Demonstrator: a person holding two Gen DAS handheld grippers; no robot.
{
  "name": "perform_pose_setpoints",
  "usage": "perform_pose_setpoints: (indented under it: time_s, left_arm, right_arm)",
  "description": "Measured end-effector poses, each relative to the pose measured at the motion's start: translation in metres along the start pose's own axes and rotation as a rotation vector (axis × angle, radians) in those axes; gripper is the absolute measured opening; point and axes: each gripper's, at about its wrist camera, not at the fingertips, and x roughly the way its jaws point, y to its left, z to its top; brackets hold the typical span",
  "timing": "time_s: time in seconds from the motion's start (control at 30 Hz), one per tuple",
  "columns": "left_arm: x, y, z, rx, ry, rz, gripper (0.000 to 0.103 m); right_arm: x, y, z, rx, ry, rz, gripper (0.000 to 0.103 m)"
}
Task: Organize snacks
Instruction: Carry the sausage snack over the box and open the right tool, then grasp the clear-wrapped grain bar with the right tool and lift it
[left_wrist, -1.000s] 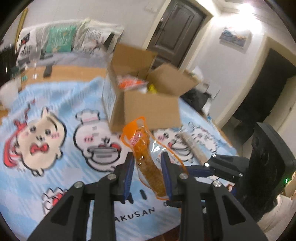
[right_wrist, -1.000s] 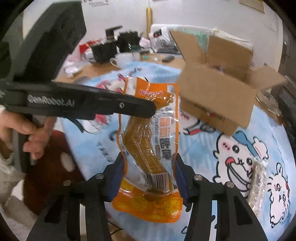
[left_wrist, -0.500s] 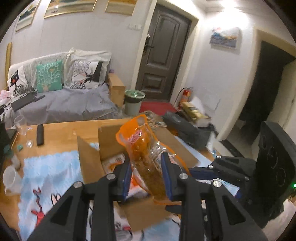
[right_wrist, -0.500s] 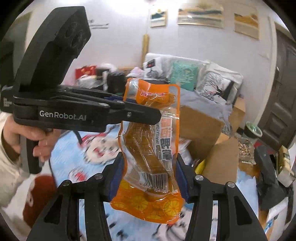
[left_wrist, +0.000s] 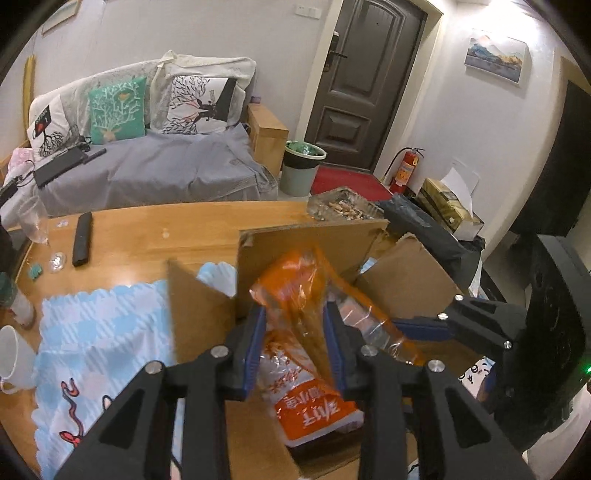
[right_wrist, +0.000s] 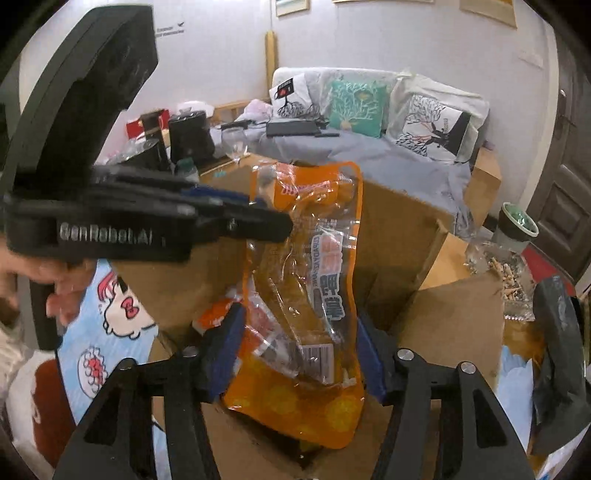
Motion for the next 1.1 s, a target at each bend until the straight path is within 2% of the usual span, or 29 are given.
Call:
perform_pose_setpoints:
  time_s: [0.1, 0.2, 0.23, 0.37, 0.47, 0.53, 0.7, 0.8, 0.87, 0.97, 1.1]
  left_arm:
    - [-0.015, 0.004, 0.002, -0.014, -0.045, 0.006, 0.037]
    - [-0.03, 0.007, 0.004, -0.04, -0.065, -0.008, 0.039]
    - [-0.036, 0.005, 0.003, -0.025, -0.067, -0.005, 0.043]
    - [-0.063, -0.017, -0.012, 0.074, -0.117, 0.018, 0.069]
    - [-0.086, -0.035, -0.035, 0.102, -0.158, 0.019, 0.074]
    - [-0.094, -0.043, -0.05, 0.101, -0.167, -0.003, 0.08]
    - [-0.101, -0.06, -0.1, 0.108, -0.143, -0.062, 0.082]
    - [-0.094, -0.072, -0.128, 0.118, -0.104, -0.125, 0.085]
    - [-0.088, -0.082, -0.143, 0.133, -0.087, -0.136, 0.085]
    - [-0.078, -0.092, -0.158, 0.14, -0.048, -0.155, 0.085]
    - [-0.068, -0.1, -0.168, 0.146, -0.011, -0.167, 0.085]
  right_arm:
    - [-0.005, 0.003, -0.001, -0.011, 0.015, -0.046, 0.065]
    - [-0.023, 0.006, 0.001, -0.004, -0.036, -0.057, 0.069]
    - [-0.027, 0.008, 0.001, -0.002, -0.045, -0.047, 0.069]
    - [-0.055, 0.019, -0.011, 0.029, -0.097, -0.054, 0.069]
    - [-0.087, 0.025, -0.037, 0.104, -0.15, -0.053, 0.069]
    - [-0.102, 0.028, -0.059, 0.137, -0.155, -0.075, 0.075]
    - [-0.116, 0.024, -0.137, 0.281, -0.077, -0.17, 0.078]
    - [-0.104, 0.02, -0.183, 0.344, -0.001, -0.309, 0.078]
    - [-0.091, 0.012, -0.209, 0.403, 0.041, -0.332, 0.078]
    - [-0.074, 0.008, -0.23, 0.454, 0.075, -0.31, 0.078]
    - [-0.067, 0.017, -0.236, 0.411, 0.075, -0.339, 0.075]
